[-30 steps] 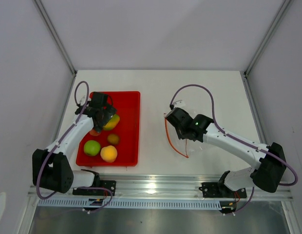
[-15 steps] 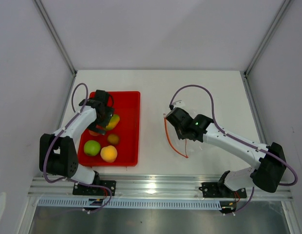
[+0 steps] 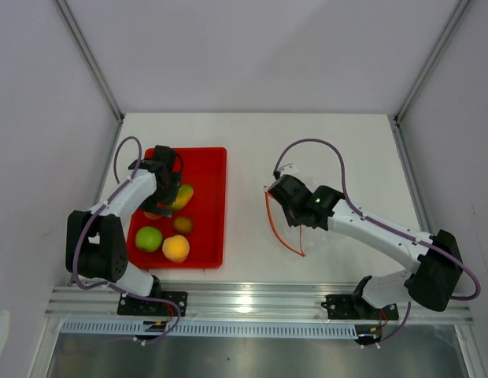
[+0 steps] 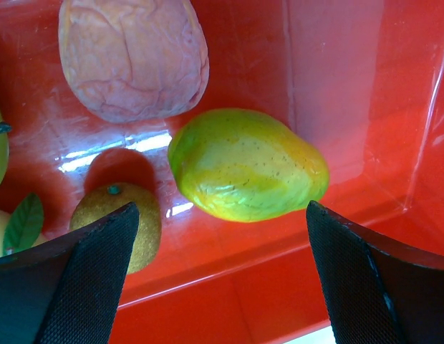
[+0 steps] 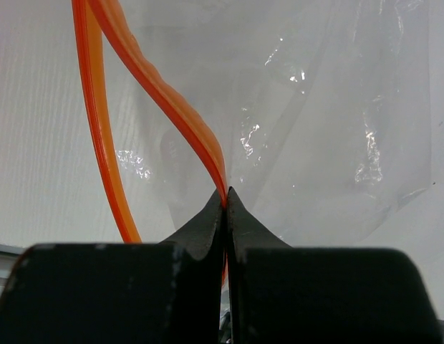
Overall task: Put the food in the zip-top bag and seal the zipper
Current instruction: Pick up the fake fruit from the bin.
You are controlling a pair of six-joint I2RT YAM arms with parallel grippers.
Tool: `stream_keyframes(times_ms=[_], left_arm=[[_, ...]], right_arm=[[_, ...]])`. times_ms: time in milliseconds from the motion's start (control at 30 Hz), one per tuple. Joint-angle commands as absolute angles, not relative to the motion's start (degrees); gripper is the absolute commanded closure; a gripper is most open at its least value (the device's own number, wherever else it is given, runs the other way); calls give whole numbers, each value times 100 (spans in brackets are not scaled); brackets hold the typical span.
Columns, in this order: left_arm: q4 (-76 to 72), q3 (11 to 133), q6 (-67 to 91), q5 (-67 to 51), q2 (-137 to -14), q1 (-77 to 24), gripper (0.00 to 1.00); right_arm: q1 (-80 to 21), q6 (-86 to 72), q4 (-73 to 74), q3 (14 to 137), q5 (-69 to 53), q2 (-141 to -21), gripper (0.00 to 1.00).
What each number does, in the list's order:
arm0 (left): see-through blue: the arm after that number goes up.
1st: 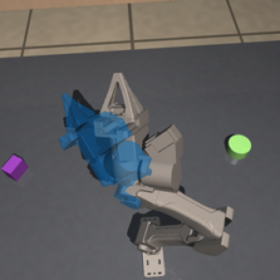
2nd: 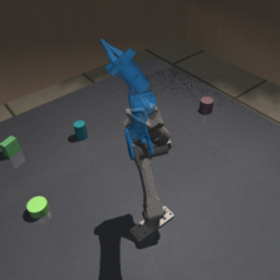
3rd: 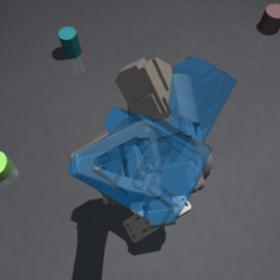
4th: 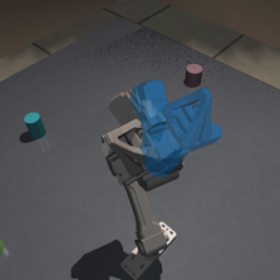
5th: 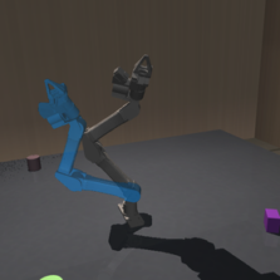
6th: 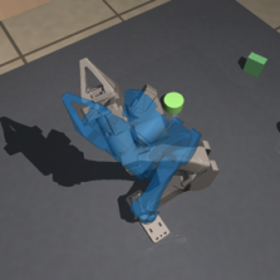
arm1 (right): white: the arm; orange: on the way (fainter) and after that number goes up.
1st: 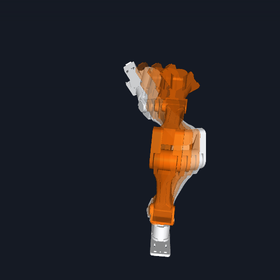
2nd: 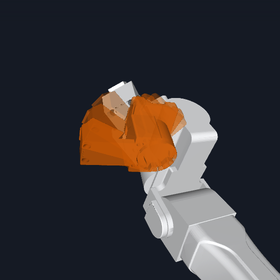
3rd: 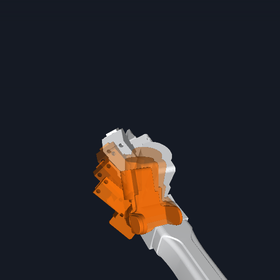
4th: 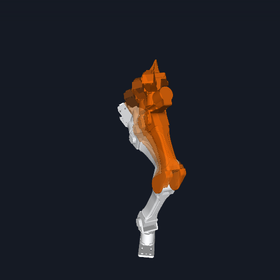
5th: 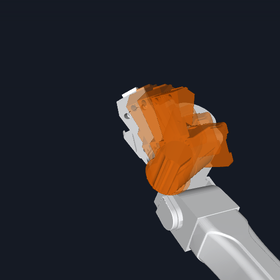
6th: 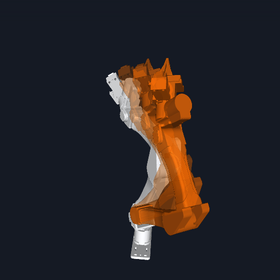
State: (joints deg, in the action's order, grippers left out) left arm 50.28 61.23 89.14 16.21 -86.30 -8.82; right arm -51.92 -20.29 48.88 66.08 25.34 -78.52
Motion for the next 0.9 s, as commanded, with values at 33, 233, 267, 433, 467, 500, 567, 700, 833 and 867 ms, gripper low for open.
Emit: stream_keyframes(times_ms=[33, 233, 267, 433, 467, 500, 567, 700, 833, 867], left_arm=[[4869, 6196, 9105, 1670, -8754, -747, 1], [4632, 6144, 9176, 1564, -8903, -703, 0], [4606, 6152, 9193, 1564, -8921, -694, 0], [4447, 6205, 9185, 1538, -9078, -668, 0], [4473, 6249, 9185, 1521, -9114, -668, 0], [4500, 6266, 9202, 1512, -9158, -668, 1], [4552, 6363, 9246, 1485, -9290, -659, 1], [4614, 6407, 9369, 1459, -9457, -659, 1], [4570, 6416, 9430, 1441, -9510, -659, 0], [4596, 6433, 9457, 1450, -9527, -659, 0]], right_arm=[[-5168, -1942, 4772, 6548, 2479, -7726, 100], [-5177, -1916, 4737, 6486, 2470, -7699, 100], [-5159, -1925, 4729, 6478, 2470, -7708, 100], [-5159, -1890, 4702, 6416, 2452, -7691, 100], [-5159, -1890, 4702, 6416, 2452, -7690, 100], [-5159, -1890, 4693, 6416, 2452, -7690, 100], [-5159, -1898, 4693, 6416, 2443, -7673, 100], [-5150, -1890, 4676, 6372, 2435, -7629, 100], [-5150, -1890, 4667, 6320, 2426, -7629, 100], [-5150, -1890, 4650, 6311, 2426, -7620, 100]])
